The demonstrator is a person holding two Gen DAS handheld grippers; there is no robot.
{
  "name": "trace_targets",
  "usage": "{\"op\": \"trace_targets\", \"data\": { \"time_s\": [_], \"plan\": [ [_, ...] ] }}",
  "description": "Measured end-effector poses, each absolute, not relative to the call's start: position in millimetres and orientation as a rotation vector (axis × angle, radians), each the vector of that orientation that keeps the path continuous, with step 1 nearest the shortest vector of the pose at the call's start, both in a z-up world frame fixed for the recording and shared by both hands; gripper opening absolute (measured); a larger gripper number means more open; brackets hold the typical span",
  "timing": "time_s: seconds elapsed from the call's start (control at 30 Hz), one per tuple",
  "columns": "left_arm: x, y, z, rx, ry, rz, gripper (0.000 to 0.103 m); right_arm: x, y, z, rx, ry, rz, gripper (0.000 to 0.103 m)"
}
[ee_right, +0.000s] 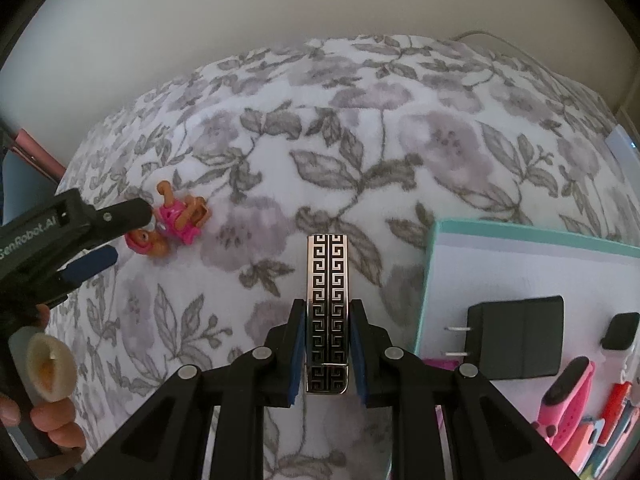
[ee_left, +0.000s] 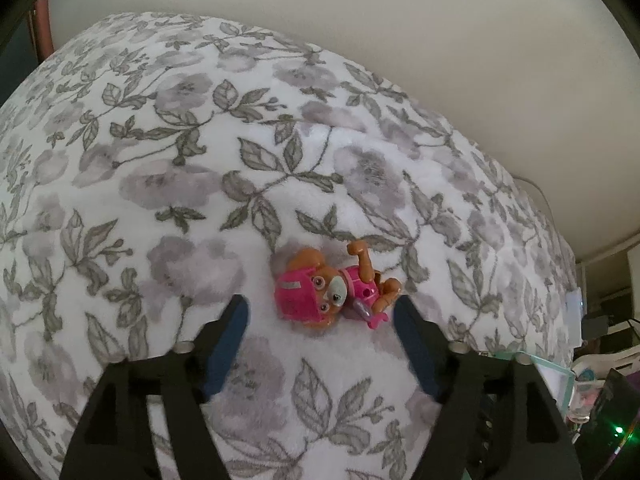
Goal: Organize rigid objects
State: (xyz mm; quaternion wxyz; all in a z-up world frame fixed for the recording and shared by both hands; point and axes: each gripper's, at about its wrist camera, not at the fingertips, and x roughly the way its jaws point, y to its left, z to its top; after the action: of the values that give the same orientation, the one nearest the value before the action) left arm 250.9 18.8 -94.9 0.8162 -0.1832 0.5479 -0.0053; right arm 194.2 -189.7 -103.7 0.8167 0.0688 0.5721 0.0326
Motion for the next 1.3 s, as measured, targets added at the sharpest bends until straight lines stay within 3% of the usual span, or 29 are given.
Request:
{"op": "trace_targets", "data": {
  "time_s": [0.17,0.23,0.27,1.17,1.27,1.3],
  "plan": [
    [255,16,-99,-0.387,1.154,-0.009,0.090,200,-181,-105,0.133,1.206,0.077,0.022],
    [257,12,-100,-0.356,1.153,0.003,0.101,201,-180,-105,0.131,1.203,0.080,0.022],
    [258,11,-101,-0.342,1.153,0.013,0.101,200,-181,-106,0.131,1.201,0.080,0.022],
    [271,-24,-118,-0.168,1.157,0.010,0.102,205,-192,-105,0.179,1.176,0.068,0.022],
    [272,-23,-120,-0.175,1.157,0.013,0.098,205,-192,-106,0.180,1.180,0.066,0.022],
    [271,-22,-119,-0.178,1.156,0.013,0.091,205,-192,-106,0.180,1.181,0.066,0.022]
  ]
}}
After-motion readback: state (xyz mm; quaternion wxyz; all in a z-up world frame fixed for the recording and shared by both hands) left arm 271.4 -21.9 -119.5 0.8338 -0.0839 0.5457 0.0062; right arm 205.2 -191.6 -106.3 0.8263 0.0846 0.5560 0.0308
